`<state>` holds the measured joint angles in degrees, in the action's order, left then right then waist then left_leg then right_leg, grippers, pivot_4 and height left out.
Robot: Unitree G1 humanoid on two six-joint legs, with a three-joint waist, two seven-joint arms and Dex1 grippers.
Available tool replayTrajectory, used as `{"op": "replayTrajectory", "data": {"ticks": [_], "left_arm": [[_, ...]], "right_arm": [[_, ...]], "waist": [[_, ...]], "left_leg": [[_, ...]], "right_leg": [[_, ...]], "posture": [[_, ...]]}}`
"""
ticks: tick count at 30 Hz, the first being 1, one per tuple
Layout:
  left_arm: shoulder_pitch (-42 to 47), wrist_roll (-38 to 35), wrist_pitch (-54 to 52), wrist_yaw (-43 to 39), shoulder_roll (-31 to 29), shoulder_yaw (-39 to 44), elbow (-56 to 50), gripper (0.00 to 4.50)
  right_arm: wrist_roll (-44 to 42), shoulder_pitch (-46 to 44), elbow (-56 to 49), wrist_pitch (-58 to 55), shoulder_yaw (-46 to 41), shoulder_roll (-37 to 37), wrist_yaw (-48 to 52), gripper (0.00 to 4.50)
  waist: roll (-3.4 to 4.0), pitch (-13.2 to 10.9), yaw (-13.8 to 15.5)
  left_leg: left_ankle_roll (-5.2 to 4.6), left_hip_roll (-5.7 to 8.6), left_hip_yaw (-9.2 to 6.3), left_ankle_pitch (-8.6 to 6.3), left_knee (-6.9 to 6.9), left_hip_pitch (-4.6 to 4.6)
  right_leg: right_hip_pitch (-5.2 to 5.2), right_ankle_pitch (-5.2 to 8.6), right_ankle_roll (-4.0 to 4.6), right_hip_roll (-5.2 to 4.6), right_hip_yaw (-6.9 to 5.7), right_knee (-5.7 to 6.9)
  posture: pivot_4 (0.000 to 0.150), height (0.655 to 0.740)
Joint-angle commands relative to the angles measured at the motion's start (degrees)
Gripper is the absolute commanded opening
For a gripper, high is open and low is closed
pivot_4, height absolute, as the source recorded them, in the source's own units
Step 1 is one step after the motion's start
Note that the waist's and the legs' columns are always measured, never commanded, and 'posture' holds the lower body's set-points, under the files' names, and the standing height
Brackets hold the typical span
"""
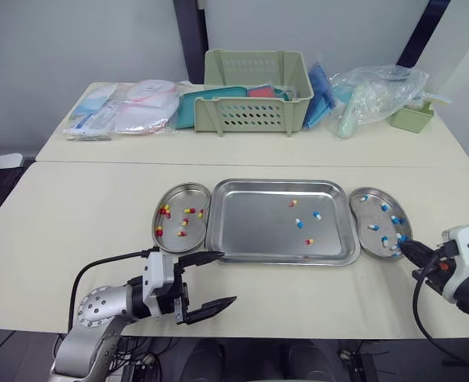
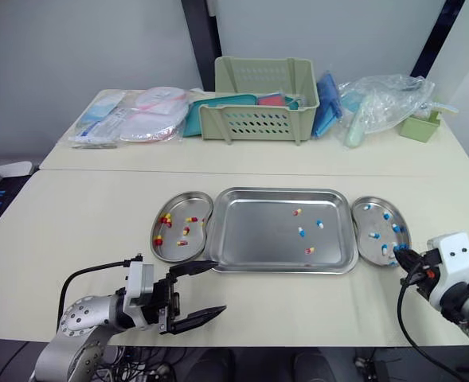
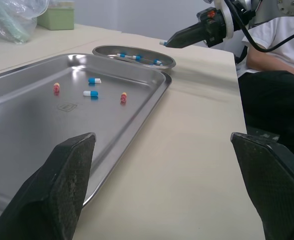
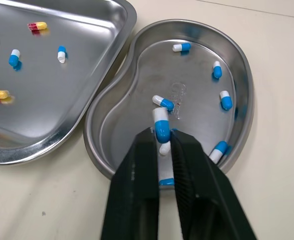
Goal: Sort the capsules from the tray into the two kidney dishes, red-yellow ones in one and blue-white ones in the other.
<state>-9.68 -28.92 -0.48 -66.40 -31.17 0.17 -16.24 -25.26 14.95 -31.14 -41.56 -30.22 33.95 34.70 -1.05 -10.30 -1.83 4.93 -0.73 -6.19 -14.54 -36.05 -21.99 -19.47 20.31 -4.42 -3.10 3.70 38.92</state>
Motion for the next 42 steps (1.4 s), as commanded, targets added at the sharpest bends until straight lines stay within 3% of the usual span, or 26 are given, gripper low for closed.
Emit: {"op": "replayTrajectory", "data": {"ticks": [1,7,10,11,19,23,31,37,42], "left_arm": [[-0.4,-0.3,1.1,1.2,0.7,-0.1,-2.5,4.5],[-0.6,-1.0,0.5,2.7,1.0,0.1,-3.9,4.5],[-0.5,-1.3,0.4,3.0,1.2,0.2,-4.0,4.5],[-0.4,-1.4,0.4,3.1,1.2,0.3,-4.0,4.5],[0.6,-0.7,1.6,4.7,1.8,1.0,-4.0,4.5],[0.4,-1.0,-0.9,8.9,1.0,3.4,-5.4,4.5],[-4.1,-2.5,-7.5,15.8,-4.3,17.1,-4.0,4.5],[-7.3,-1.6,-7.1,14.6,-9.4,28.9,4.2,4.5],[-8.1,0.9,-4.3,13.7,-12.7,35.5,18.8,4.5]], "right_arm": [[0.3,-0.5,-0.8,2.2,-0.3,0.9,-0.5,1.64],[-0.2,-0.4,-1.8,2.4,0.1,1.3,-1.0,3.29],[-0.6,-0.1,-2.7,2.7,0.2,1.9,-0.6,4.34],[-0.2,0.1,-2.9,3.3,0.4,2.3,-0.3,4.45],[5.9,2.8,-1.4,18.0,3.2,3.1,2.8,4.45],[4.4,3.0,1.1,19.4,2.0,5.0,6.6,4.45],[2.2,2.5,10.1,22.2,-4.6,12.1,15.7,4.45],[3.8,4.5,19.6,27.5,-8.5,17.0,23.1,4.45],[6.2,8.2,25.6,32.3,-10.0,18.7,26.8,4.45]], "waist": [[0.0,0.0,0.0],[0.0,0.0,0.0],[0.0,0.0,0.0],[0.0,0.0,0.0],[0.0,0.0,0.0],[-0.02,0.0,0.0],[-0.03,0.0,0.0],[-0.06,-0.1,0.0],[-0.1,-0.1,0.0]], "left_leg": [[0.0,0.0,0.0,0.0,0.0,0.0],[0.0,0.0,-0.01,0.0,0.0,0.0],[0.0,0.0,0.0,0.0,0.0,0.01],[0.0,0.0,0.0,0.0,0.0,0.0],[0.0,0.0,0.0,0.0,0.0,0.01],[0.0,0.0,-0.01,0.0,-0.01,0.02],[0.0,0.0,-0.02,0.0,-0.01,0.07],[-0.01,0.0,0.0,-0.01,0.04,0.09],[-0.01,0.0,0.02,-0.01,0.04,0.13]], "right_leg": [[0.0,0.0,0.0,0.0,0.01,0.0],[0.01,0.0,0.0,0.0,0.0,0.0],[0.01,0.0,0.0,0.0,0.0,0.0],[0.01,0.0,0.0,0.0,0.0,0.0],[0.02,0.0,0.0,0.0,0.0,-0.01],[0.05,0.0,0.0,0.0,-0.01,-0.02],[0.1,0.0,0.0,0.0,-0.02,-0.02],[0.1,0.01,0.01,0.0,-0.03,-0.08],[0.12,0.01,0.01,-0.01,-0.02,-0.07]], "posture": [[0.15,0.74],[0.15,0.74],[0.15,0.74],[0.15,0.74],[0.15,0.74],[0.15,0.74],[0.15,0.74],[0.15,0.74],[0.15,0.74]]}}
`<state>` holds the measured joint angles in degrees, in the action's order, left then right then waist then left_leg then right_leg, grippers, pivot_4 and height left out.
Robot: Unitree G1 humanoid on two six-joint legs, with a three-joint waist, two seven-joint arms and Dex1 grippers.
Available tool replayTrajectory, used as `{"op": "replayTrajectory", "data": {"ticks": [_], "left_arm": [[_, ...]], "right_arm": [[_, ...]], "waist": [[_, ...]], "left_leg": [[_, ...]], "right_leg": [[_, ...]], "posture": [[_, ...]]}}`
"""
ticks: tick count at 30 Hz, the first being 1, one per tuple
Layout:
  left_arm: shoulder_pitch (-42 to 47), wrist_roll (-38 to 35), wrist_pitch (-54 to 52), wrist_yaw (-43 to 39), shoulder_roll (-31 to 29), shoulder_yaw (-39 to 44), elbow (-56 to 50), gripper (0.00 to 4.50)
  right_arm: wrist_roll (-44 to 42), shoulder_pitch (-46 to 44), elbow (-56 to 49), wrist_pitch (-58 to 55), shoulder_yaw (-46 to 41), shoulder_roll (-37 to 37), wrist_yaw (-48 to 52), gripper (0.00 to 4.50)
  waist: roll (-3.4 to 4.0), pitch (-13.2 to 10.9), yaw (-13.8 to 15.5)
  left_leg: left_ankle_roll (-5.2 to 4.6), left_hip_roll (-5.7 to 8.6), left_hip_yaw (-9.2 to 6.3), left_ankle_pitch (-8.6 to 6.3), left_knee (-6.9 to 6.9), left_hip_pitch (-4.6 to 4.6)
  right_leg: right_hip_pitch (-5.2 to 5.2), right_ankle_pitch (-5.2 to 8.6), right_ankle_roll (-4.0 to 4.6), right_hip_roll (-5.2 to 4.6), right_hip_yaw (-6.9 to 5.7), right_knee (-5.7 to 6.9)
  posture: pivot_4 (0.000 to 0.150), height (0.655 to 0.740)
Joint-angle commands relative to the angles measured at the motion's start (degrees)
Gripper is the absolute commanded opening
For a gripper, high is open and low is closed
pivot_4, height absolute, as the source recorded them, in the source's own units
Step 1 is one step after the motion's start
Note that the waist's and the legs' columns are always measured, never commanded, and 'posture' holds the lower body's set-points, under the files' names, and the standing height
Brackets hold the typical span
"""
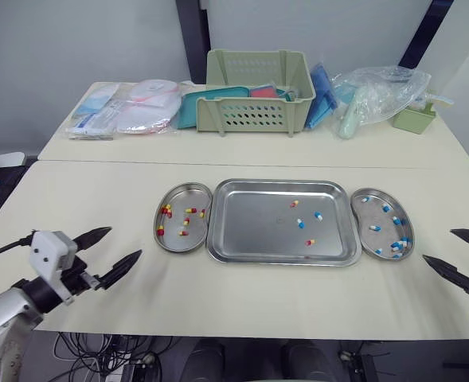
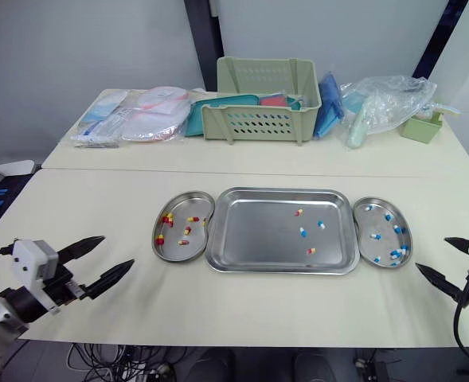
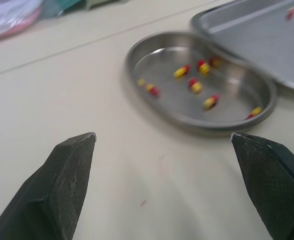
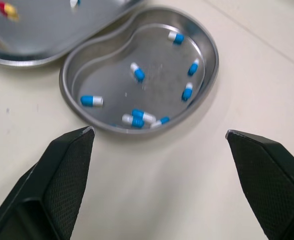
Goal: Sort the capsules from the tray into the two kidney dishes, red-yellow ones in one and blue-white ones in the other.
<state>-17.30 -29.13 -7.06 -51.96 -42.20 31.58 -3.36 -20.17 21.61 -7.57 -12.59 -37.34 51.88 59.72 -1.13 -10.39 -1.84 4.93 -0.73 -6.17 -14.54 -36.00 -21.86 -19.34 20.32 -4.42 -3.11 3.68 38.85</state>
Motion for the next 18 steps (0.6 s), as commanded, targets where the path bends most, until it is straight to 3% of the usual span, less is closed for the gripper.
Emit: {"op": "replayTrajectory", "data": {"ticks": [1,6,18], "left_arm": [[-1.2,1.9,3.0,-1.2,-1.9,4.6,9.1,4.5],[-3.3,3.9,6.4,-2.7,-1.3,4.3,15.4,4.5],[-2.7,3.7,6.5,-3.6,-0.7,2.9,13.0,4.5]], "right_arm": [[1.1,2.6,2.4,3.7,-3.3,0.2,1.8,4.45],[0.6,5.7,-0.8,4.1,-3.3,-2.9,0.5,4.45],[0.9,6.4,-1.9,4.4,-2.2,-3.8,-0.1,4.45]], "waist": [[-0.03,0.0,0.0],[-0.09,0.0,0.0],[-0.11,0.0,0.0]], "left_leg": [[0.0,0.0,0.0,0.0,0.0,0.0],[0.0,-0.01,0.02,0.0,0.04,-0.02],[0.01,-0.02,0.0,0.0,0.03,0.0]], "right_leg": [[0.0,0.0,0.0,0.0,0.0,-0.01],[-0.01,0.0,0.0,-0.01,0.01,-0.06],[0.01,0.0,-0.01,-0.02,0.0,-0.01]], "posture": [[0.15,0.74],[0.15,0.74],[0.15,0.74]]}}
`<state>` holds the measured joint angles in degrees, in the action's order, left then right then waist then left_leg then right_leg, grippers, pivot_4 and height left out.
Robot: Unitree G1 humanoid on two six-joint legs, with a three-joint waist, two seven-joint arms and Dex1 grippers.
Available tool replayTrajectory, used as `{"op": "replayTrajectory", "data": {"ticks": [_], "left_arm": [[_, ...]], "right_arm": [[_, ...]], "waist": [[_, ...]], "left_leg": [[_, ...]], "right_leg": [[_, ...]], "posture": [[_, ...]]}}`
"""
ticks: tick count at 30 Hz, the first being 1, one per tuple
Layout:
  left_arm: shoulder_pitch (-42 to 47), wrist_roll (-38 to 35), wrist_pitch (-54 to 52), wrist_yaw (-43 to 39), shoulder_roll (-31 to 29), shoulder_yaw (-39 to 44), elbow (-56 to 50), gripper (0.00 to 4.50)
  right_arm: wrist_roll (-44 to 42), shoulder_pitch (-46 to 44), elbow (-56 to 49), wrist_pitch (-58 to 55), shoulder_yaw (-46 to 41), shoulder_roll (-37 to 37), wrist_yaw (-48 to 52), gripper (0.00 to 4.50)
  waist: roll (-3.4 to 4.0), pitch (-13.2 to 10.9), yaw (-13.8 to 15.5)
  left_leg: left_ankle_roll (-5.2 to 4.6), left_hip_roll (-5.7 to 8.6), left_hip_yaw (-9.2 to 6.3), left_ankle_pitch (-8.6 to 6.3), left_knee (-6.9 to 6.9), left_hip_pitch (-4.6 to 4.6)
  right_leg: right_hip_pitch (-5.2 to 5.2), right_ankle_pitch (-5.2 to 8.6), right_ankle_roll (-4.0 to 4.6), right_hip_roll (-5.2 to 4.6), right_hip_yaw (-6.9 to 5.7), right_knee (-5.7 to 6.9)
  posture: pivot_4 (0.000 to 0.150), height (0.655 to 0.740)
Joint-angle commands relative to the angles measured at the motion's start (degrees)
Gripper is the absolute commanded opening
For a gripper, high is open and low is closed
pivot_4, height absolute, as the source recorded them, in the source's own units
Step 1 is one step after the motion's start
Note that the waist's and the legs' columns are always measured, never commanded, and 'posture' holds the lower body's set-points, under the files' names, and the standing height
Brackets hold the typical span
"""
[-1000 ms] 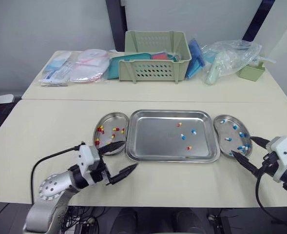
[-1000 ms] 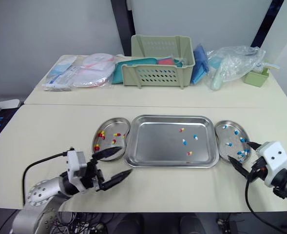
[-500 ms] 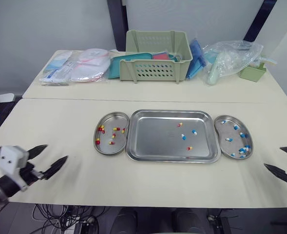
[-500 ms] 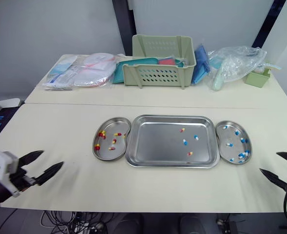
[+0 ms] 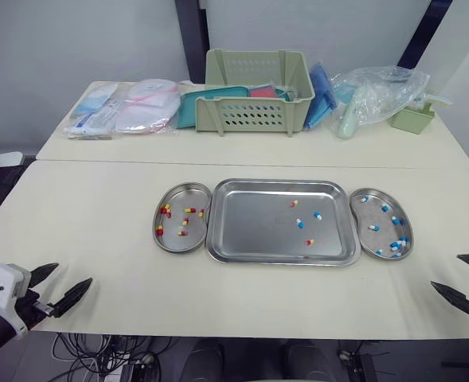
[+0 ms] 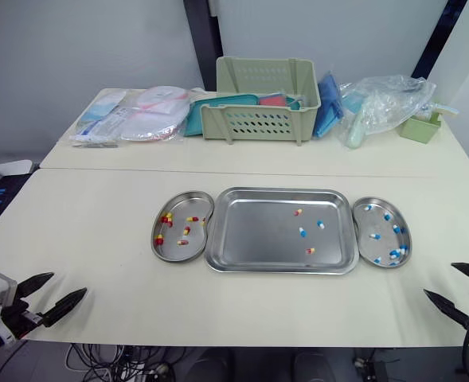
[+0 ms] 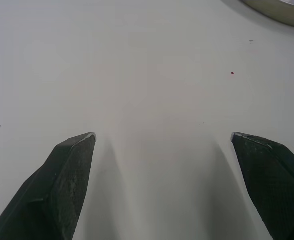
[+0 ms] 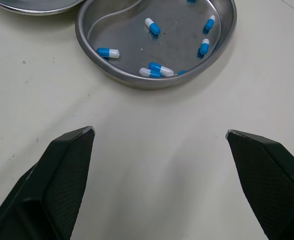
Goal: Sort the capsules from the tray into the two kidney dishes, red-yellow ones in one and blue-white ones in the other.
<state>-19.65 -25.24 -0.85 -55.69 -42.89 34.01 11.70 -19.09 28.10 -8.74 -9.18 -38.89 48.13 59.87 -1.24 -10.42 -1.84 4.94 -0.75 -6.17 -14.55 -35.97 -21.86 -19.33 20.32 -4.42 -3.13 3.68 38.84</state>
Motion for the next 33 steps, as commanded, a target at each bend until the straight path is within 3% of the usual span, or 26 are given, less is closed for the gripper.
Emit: {"op": "replayTrajectory", "data": {"ticks": [1,9,19,28,33], "left_arm": [[-0.7,-0.2,0.1,0.3,0.2,0.3,-2.9,4.5],[-3.1,-0.5,-2.0,1.1,2.3,-0.7,-9.3,4.5],[-6.5,-2.4,-9.1,3.9,3.7,-1.1,-21.9,4.5],[-8.8,-4.7,-12.3,3.1,3.3,0.2,-29.9,4.5],[-4.9,-6.5,-14.5,1.9,1.3,-4.7,-37.6,4.5]], "right_arm": [[-0.1,-0.3,-0.7,1.1,-0.4,-0.1,-0.3,4.45],[-0.7,-0.1,-3.9,2.1,1.8,-2.0,-0.6,4.45],[-3.3,0.9,-20.6,-1.1,11.4,-8.1,-4.1,4.45],[-1.1,-0.8,-20.4,-0.1,19.0,-11.2,-8.0,4.45],[-0.6,-0.9,-18.7,1.4,19.5,-11.2,-8.1,4.45]], "waist": [[0.0,0.0,0.0],[0.01,0.0,0.0],[-0.01,0.0,0.0],[-0.05,0.0,0.0],[-0.07,0.0,0.2]], "left_leg": [[0.0,0.0,0.0,0.0,0.0,0.0],[0.0,-0.01,0.0,0.0,0.0,0.0],[0.0,-0.02,-0.02,0.0,-0.01,-0.01],[0.0,-0.02,-0.03,0.0,-0.02,0.0],[0.0,-0.01,-0.03,0.0,-0.03,0.0]], "right_leg": [[0.0,0.0,0.0,0.0,0.0,0.0],[0.0,0.0,0.0,0.0,0.0,0.0],[0.01,0.0,0.0,0.0,0.0,0.02],[0.01,0.0,0.0,0.0,-0.01,0.02],[0.01,0.0,0.01,0.01,-0.02,0.02]], "posture": [[0.15,0.74],[0.15,0.74],[0.15,0.74],[0.15,0.74],[0.15,0.74]]}}
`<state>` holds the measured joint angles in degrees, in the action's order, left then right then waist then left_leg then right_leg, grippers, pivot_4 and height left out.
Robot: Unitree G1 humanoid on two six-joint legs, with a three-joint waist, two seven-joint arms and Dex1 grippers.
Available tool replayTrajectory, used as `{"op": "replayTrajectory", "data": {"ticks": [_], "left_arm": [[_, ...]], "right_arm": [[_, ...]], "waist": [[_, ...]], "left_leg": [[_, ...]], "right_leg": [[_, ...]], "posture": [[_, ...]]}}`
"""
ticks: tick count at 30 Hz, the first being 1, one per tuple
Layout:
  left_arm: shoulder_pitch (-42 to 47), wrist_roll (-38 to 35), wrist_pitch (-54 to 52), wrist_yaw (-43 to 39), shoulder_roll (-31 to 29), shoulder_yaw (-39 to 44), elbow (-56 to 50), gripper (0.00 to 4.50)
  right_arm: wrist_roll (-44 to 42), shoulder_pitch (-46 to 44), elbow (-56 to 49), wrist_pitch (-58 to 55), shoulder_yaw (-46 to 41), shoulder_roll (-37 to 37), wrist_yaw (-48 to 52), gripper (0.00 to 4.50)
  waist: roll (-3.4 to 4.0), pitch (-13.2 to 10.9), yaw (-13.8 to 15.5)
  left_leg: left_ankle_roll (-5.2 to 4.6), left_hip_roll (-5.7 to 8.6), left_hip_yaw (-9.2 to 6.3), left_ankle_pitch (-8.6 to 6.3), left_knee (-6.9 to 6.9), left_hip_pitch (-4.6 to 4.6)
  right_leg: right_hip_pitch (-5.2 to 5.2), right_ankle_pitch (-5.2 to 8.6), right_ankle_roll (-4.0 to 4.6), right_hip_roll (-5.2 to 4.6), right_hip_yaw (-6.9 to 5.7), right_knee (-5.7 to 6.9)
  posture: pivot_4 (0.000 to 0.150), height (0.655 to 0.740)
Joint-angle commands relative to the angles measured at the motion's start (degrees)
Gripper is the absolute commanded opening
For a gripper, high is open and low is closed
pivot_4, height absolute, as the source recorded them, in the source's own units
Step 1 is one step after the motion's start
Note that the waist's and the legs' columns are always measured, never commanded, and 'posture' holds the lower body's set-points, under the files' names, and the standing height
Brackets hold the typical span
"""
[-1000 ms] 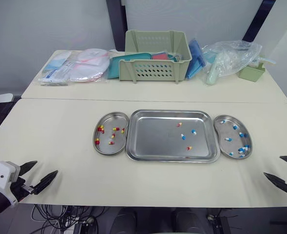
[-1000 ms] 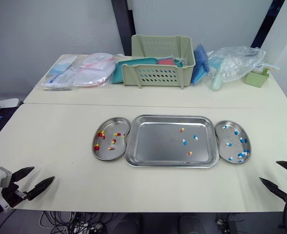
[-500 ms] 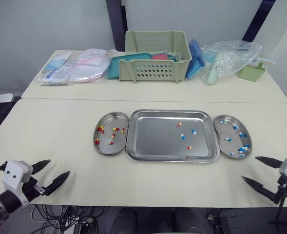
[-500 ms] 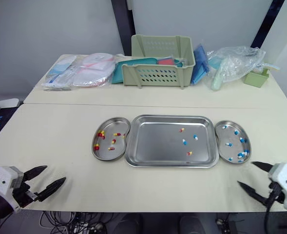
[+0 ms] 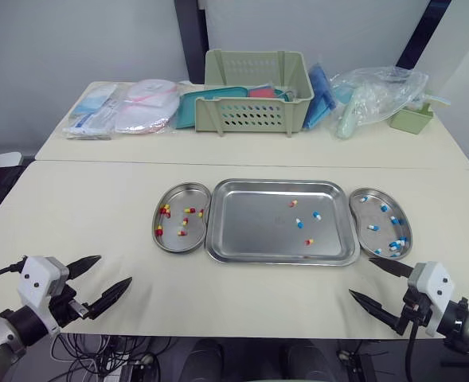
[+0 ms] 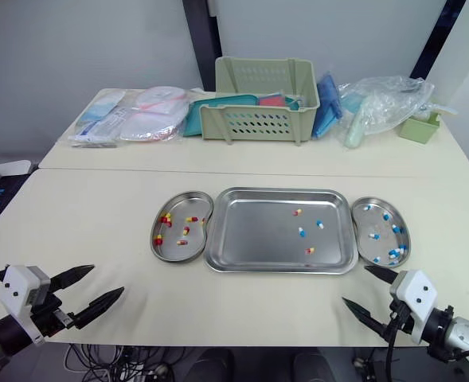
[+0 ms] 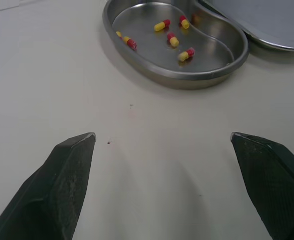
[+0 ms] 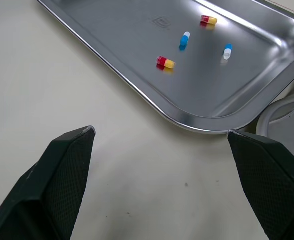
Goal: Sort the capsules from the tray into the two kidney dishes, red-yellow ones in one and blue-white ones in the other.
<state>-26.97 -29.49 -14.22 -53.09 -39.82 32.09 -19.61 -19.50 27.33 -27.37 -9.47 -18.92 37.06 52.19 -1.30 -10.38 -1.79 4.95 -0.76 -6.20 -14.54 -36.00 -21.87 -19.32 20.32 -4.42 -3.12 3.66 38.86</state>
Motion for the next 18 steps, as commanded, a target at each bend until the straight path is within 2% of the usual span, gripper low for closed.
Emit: {"op": "replayTrajectory", "data": {"ticks": [1,4,8,12,15,18], "left_arm": [[4.3,-2.5,-2.8,-0.2,-2.4,-4.9,-8.1,4.5],[10.7,-2.5,-8.2,1.9,-4.6,-11.7,-12.6,4.5],[20.7,-1.2,-13.2,4.2,-4.4,-22.0,-14.8,4.5],[31.3,0.6,-16.9,6.2,-0.6,-32.1,-12.2,4.5],[38.9,2.1,-19.8,7.0,4.0,-40.0,-9.1,3.91],[43.7,5.2,-19.6,7.5,7.3,-45.1,-5.7,2.89]], "right_arm": [[-0.1,-0.1,0.1,1.9,-0.3,-0.1,-0.4,4.45],[0.3,0.5,-0.3,2.3,0.2,-0.2,-0.5,4.45],[0.7,1.3,-1.2,2.5,1.1,-0.7,-1.4,4.45],[0.6,2.0,-2.8,2.1,2.3,-1.5,-2.9,4.45],[0.2,2.4,-4.1,1.9,2.5,-2.3,-4.1,4.5],[-0.3,2.7,-5.1,1.6,2.4,-2.7,-5.2,4.5]], "waist": [[-0.01,0.0,0.3],[0.0,0.0,0.4],[0.04,0.0,0.1],[0.07,0.0,-0.1],[0.07,0.0,0.0],[0.06,0.0,0.1]], "left_leg": [[0.0,0.01,-0.01,0.0,-0.01,0.0],[0.0,0.04,-0.05,0.0,-0.05,0.0],[0.0,0.02,-0.04,0.0,-0.03,-0.01],[0.0,0.03,-0.04,0.01,-0.07,0.02],[0.0,0.04,-0.04,0.01,-0.08,0.01],[0.0,0.06,-0.04,0.01,-0.12,-0.02]], "right_leg": [[0.02,0.0,0.0,0.0,-0.01,0.0],[0.05,0.0,-0.01,-0.02,-0.04,0.0],[0.02,0.0,0.0,0.0,-0.03,0.01],[0.03,0.0,-0.01,0.01,-0.02,0.08],[0.03,0.0,-0.01,0.02,-0.02,0.08],[0.03,-0.01,-0.01,0.01,-0.01,0.07]], "posture": [[0.15,0.74],[0.15,0.74],[0.15,0.74],[0.15,0.74],[0.15,0.74],[0.15,0.74]]}}
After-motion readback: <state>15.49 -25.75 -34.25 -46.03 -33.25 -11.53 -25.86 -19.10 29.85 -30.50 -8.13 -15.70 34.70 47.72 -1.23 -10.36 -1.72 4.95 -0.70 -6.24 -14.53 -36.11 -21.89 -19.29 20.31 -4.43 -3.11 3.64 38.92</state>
